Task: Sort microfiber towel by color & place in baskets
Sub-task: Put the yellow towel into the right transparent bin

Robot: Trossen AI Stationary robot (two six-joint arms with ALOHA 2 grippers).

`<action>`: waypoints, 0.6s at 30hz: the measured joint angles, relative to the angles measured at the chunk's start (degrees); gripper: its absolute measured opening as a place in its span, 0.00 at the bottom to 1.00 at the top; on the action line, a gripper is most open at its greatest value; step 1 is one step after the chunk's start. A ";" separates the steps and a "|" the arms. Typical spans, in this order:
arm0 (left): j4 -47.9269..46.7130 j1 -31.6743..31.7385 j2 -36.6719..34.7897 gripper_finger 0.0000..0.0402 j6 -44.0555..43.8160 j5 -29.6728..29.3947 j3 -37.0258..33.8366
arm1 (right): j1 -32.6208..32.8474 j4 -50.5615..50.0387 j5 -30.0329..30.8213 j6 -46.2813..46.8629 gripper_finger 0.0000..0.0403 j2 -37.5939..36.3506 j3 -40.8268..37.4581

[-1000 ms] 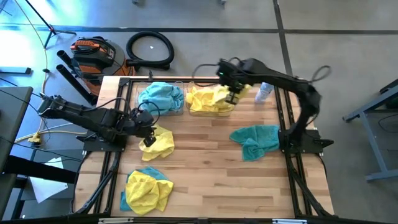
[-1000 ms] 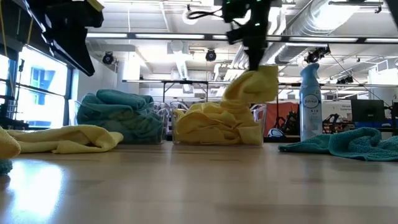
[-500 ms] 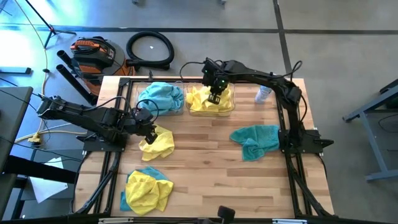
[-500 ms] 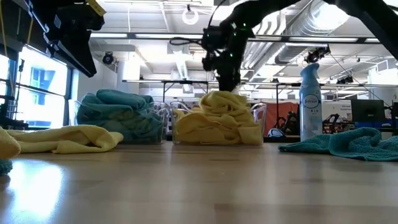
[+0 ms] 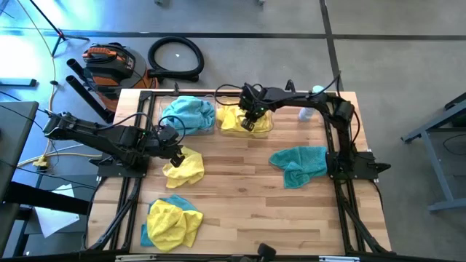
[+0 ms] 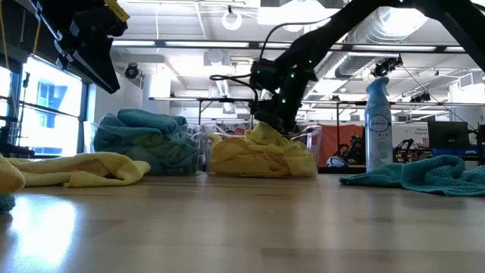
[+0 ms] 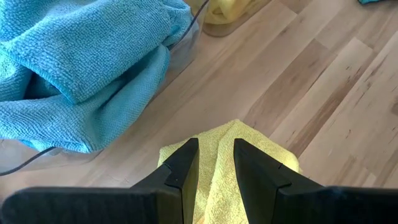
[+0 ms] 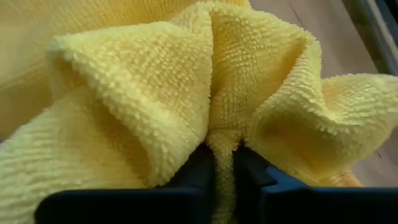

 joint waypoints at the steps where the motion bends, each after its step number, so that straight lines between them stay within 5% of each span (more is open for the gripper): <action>1: 0.01 0.00 0.00 0.22 -0.01 0.00 0.01 | -0.05 0.84 -0.10 0.09 0.09 0.00 -0.55; 9: 0.00 0.00 0.00 0.22 -1.08 0.00 0.01 | -0.53 0.83 -0.13 1.57 0.31 0.07 -0.96; 18: 0.02 0.00 0.00 0.22 -1.51 0.01 0.01 | -1.59 -13.44 -0.44 0.41 0.35 0.59 10.23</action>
